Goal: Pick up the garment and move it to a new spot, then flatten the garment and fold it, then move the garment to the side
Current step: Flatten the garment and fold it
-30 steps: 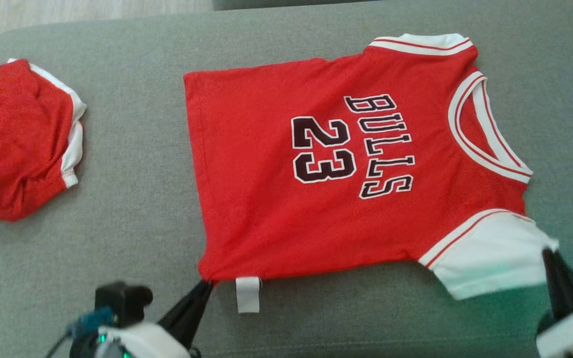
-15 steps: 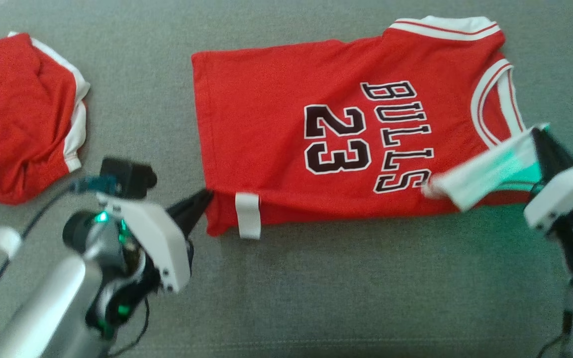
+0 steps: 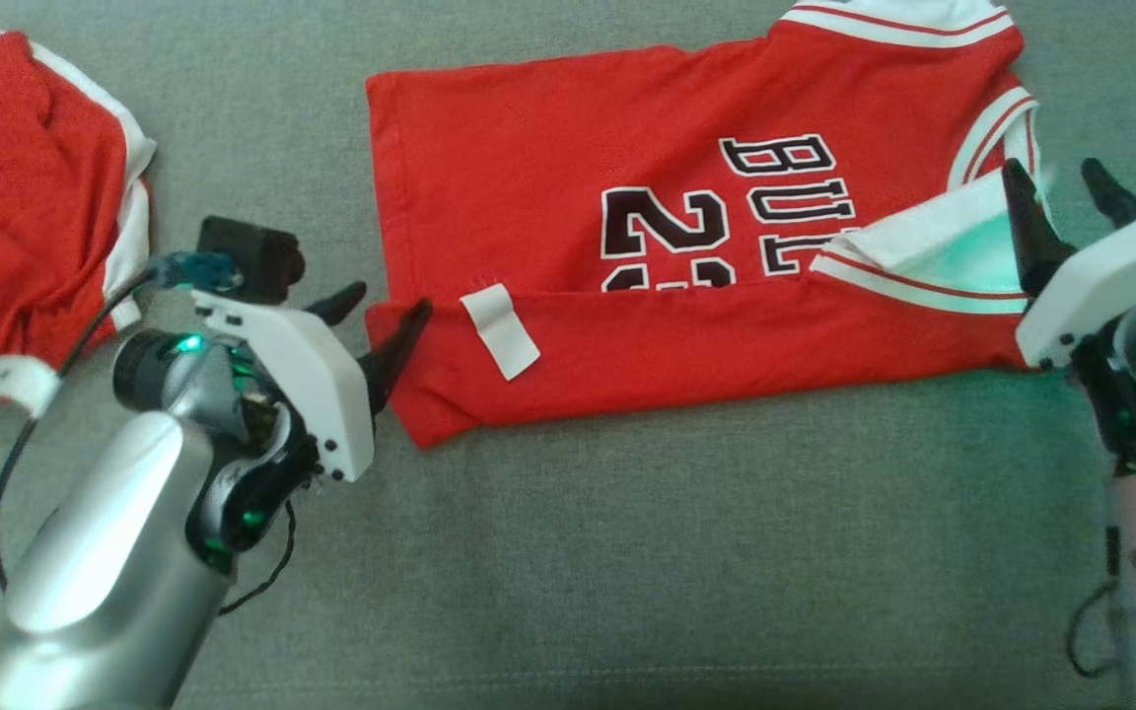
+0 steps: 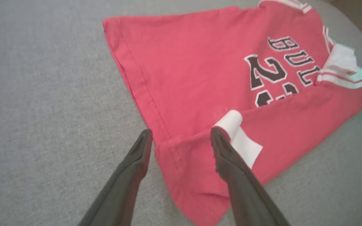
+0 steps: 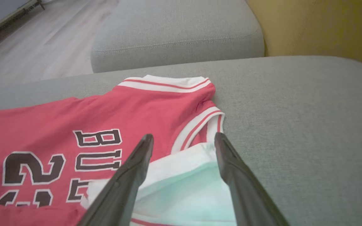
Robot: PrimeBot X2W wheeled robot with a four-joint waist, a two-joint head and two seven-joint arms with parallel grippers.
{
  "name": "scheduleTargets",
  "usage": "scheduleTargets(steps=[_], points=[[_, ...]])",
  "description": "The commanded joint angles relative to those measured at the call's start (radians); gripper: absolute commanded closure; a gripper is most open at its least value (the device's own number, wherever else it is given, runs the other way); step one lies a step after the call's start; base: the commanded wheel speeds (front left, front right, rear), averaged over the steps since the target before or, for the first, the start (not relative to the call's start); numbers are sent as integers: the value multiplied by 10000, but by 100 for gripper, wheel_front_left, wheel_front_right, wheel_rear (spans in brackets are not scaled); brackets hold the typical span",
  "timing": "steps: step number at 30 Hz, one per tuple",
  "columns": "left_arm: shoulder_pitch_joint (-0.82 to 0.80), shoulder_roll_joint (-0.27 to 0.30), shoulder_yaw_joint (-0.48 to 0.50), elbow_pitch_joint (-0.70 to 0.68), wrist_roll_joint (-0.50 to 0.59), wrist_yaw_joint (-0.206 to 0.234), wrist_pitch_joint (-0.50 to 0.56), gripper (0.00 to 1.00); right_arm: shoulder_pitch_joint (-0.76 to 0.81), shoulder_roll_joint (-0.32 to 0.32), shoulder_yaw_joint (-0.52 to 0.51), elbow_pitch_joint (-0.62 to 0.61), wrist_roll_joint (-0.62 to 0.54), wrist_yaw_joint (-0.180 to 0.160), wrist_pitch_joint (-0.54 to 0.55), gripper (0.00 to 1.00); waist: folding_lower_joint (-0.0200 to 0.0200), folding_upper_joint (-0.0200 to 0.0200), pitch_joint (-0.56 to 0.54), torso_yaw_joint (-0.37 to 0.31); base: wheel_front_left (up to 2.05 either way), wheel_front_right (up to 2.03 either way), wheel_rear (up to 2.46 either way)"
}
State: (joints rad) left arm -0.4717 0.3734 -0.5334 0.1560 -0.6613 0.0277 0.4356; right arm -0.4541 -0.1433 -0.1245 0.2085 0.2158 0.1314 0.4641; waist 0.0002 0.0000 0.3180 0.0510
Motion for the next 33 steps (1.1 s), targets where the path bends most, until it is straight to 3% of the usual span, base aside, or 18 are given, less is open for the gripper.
scheduleTargets(steps=[1, 6, 14, 25, 32, 33], points=[[-51, 405, 620, -572, 56, 121, -279, 0, 262, -335, 289, -554, -2, -7, -135, 0, -2, 0, -78, -58, 0, 0, 0], [1366, 506, 932, -1670, -266, 583, -725, 0, 1553, -1160, 491, -1215, -176, -7, 134, 0, -2, 0, -219, -201, 0, 0, 0], [2669, 316, 935, -2105, -504, 1179, -900, 0, 2123, -1497, 3, -1077, -789, -7, 620, 0, -2, 0, 34, -151, 0, 0, 0], [1942, -129, 653, -1314, -900, 795, -544, 0, 1202, -1215, -12, 189, -688, -7, 1424, 0, -2, 0, 457, -19, 0, 0, 0], [1767, -166, 439, -821, -1020, 529, -329, 0, 1118, -1265, 287, 345, -238, -7, 1692, 0, -2, 0, 468, -60, 0, 0, 0], [1764, -168, 415, -759, -1071, 481, -274, 20, 1145, -1290, 348, 336, -157, -7, 1751, 0, -2, 0, 465, -73, 0, 0, 0]])
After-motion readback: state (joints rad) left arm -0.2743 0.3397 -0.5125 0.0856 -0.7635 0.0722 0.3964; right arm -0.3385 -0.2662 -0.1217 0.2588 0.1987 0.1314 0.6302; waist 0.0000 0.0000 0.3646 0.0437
